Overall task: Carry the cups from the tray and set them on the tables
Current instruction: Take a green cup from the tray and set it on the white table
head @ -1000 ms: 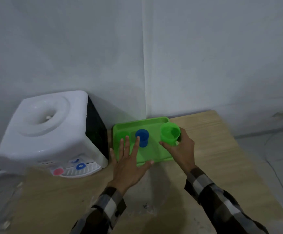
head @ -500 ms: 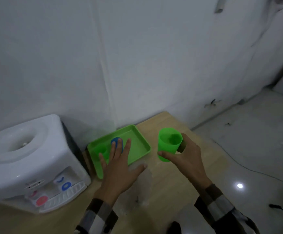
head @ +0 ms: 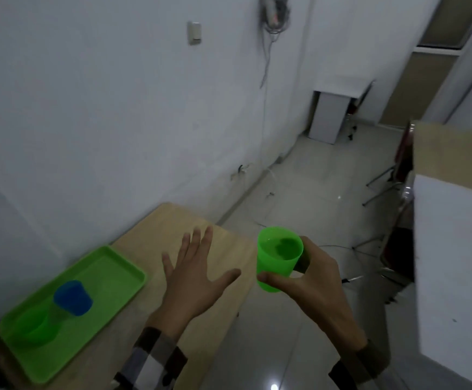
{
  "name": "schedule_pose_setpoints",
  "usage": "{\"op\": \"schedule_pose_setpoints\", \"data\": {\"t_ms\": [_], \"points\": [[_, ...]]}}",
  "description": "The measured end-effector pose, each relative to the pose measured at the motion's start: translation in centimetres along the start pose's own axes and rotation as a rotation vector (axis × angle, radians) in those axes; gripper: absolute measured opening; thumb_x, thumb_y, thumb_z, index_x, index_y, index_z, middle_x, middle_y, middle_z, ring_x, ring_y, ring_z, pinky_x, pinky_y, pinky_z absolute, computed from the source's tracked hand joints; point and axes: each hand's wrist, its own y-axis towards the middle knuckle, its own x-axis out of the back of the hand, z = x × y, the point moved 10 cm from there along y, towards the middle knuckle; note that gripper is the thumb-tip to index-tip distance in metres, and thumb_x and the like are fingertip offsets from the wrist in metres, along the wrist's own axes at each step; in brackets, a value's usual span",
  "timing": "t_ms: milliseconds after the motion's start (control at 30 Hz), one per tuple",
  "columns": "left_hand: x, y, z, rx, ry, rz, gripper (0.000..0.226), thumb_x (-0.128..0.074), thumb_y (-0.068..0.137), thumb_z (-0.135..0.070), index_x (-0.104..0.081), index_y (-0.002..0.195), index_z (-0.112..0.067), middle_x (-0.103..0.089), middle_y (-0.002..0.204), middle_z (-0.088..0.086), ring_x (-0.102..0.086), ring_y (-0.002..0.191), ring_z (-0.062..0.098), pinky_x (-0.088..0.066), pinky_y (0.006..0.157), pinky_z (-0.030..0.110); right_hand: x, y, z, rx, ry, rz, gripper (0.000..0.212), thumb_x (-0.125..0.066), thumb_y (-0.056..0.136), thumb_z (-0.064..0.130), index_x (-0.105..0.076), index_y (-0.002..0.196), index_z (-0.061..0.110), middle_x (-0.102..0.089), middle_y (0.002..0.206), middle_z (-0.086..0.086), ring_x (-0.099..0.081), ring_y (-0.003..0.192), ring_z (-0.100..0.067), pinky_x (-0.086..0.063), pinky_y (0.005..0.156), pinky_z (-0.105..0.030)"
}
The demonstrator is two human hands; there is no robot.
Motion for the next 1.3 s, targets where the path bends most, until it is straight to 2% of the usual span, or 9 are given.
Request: {"op": "schedule_pose_setpoints", "data": {"t_ms": [200,367,533,667,800,967,1133,1300], "points": [[-6.0,3.6,-10.3,-0.109,-0.068,0.101,0.104,-0.052,0.088,-0.078,0.008,0.165,-0.043,0.01,0.176,-0.012,0.018,0.16,0.007,0.014,0.126,0.057,9.8,0.6,-4.3,-0.052,-0.044,-0.081,0.065,-0.101,0.057,0.031,-0.07,0.114,0.032,-0.076,0.103,0.02,-0.072,0.096,-0.001,-0.059,0.082,-0.024],[-11.0,5.6,-17.4,-0.165,-0.104,0.17,0.102,-0.053,0.09,-0.076,0.01,0.164,-0.046,0.013,0.175,-0.014,0.016,0.161,0.007,0.014,0.127,0.057,17.4,0.8,-8.8,-0.12,-0.067,-0.152,0.07,-0.1,0.055,0.04,-0.07,0.117,0.033,-0.077,0.106,0.015,-0.073,0.099,-0.007,-0.061,0.086,-0.038],[-16.4,8.1,-24.0,-0.228,-0.142,0.234,0.103,-0.053,0.089,-0.077,0.011,0.164,-0.046,0.014,0.175,-0.015,0.016,0.16,0.007,0.013,0.127,0.056,24.6,0.6,-12.5,-0.162,-0.114,-0.246,0.07,-0.101,0.055,0.033,-0.07,0.117,0.034,-0.076,0.104,0.02,-0.072,0.098,-0.002,-0.059,0.084,-0.025],[-20.6,10.2,-28.4,-0.302,-0.156,0.305,0.102,-0.051,0.09,-0.077,0.013,0.163,-0.047,0.015,0.175,-0.014,0.017,0.16,0.007,0.015,0.127,0.056,29.3,0.9,-15.8,-0.216,-0.128,-0.323,0.067,-0.101,0.057,0.03,-0.07,0.116,0.034,-0.076,0.103,0.017,-0.072,0.097,-0.005,-0.059,0.08,-0.021],[-23.4,13.9,-32.4,-0.375,-0.211,0.317,0.094,-0.056,0.094,-0.068,0.003,0.165,-0.047,0.003,0.176,-0.015,0.01,0.161,0.006,0.015,0.128,0.055,32.7,2.1,-19.3,-0.265,-0.15,-0.409,0.066,-0.101,0.058,0.028,-0.07,0.116,0.032,-0.076,0.102,0.018,-0.072,0.097,-0.005,-0.056,0.078,-0.015],[-26.8,21.5,-37.5,-0.45,-0.32,0.325,0.09,-0.061,0.095,-0.061,-0.009,0.166,-0.044,-0.014,0.174,-0.014,-0.004,0.161,0.005,0.014,0.128,0.052,35.3,5.5,-23.8,-0.326,-0.191,-0.492,0.065,-0.101,0.058,0.03,-0.07,0.115,0.033,-0.076,0.102,0.018,-0.072,0.095,-0.005,-0.058,0.076,-0.018],[-29.6,29.6,-42.7,-0.528,-0.333,0.396,0.088,-0.061,0.096,-0.06,-0.011,0.166,-0.041,-0.018,0.174,-0.012,-0.008,0.161,0.007,0.014,0.128,0.049,37.4,10.1,-27.1,-0.388,-0.212,-0.598,0.067,-0.102,0.057,0.028,-0.07,0.116,0.031,-0.076,0.103,0.017,-0.072,0.096,-0.003,-0.055,0.077,-0.012],[-31.8,36.6,-46.6,-0.624,-0.301,0.445,0.088,-0.055,0.097,-0.064,-0.006,0.166,-0.041,-0.015,0.175,-0.011,-0.006,0.162,0.009,0.015,0.128,0.05,39.2,15.0,-29.9,-0.419,-0.242,-0.714,0.065,-0.101,0.057,0.027,-0.07,0.114,0.031,-0.076,0.101,0.016,-0.072,0.096,-0.005,-0.056,0.078,-0.015]]}}
